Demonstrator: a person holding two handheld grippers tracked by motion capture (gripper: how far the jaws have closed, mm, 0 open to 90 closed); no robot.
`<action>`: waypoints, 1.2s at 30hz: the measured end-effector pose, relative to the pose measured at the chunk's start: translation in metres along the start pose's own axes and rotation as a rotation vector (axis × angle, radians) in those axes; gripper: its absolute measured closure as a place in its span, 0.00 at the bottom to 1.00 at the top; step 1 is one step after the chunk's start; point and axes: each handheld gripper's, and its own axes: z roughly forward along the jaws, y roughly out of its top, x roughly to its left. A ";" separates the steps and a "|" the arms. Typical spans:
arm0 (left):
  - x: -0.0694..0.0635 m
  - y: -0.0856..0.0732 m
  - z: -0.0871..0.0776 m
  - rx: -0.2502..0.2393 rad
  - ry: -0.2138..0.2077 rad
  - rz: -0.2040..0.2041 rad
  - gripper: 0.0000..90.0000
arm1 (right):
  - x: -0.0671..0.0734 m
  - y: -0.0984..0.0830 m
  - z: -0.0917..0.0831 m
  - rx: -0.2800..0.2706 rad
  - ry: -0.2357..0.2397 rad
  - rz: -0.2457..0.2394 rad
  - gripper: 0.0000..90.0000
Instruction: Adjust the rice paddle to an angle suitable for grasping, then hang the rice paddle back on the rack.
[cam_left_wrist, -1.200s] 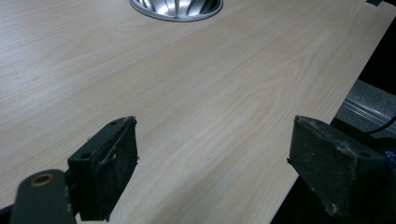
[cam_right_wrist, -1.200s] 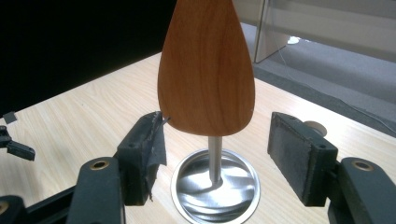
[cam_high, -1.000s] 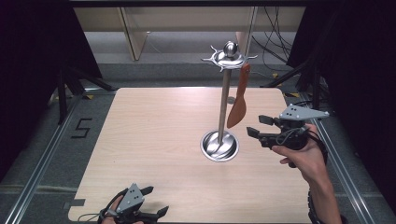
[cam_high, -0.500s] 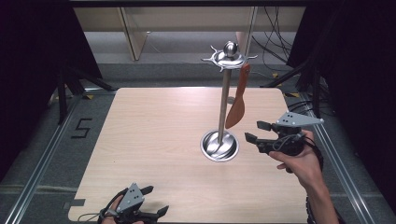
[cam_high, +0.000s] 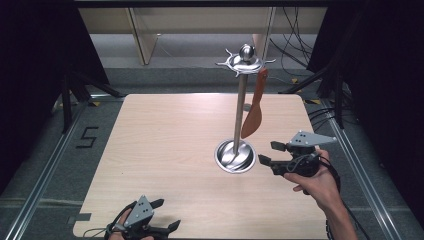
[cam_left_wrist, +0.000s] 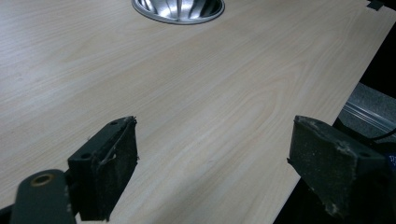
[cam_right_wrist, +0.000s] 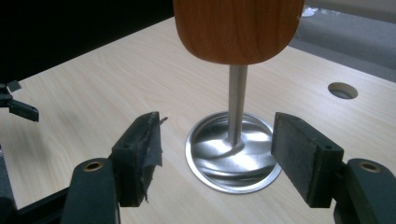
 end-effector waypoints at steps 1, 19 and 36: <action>0.001 0.000 0.000 0.007 -0.002 0.004 0.17 | 0.003 -0.002 0.001 0.003 0.005 0.027 0.38; -0.002 -0.002 -0.001 -0.002 -0.004 -0.004 0.17 | 0.011 -0.019 0.014 0.075 0.047 0.030 0.36; -0.006 -0.003 -0.001 -0.020 -0.002 -0.035 0.17 | 0.013 -0.028 0.024 0.101 0.061 0.007 0.36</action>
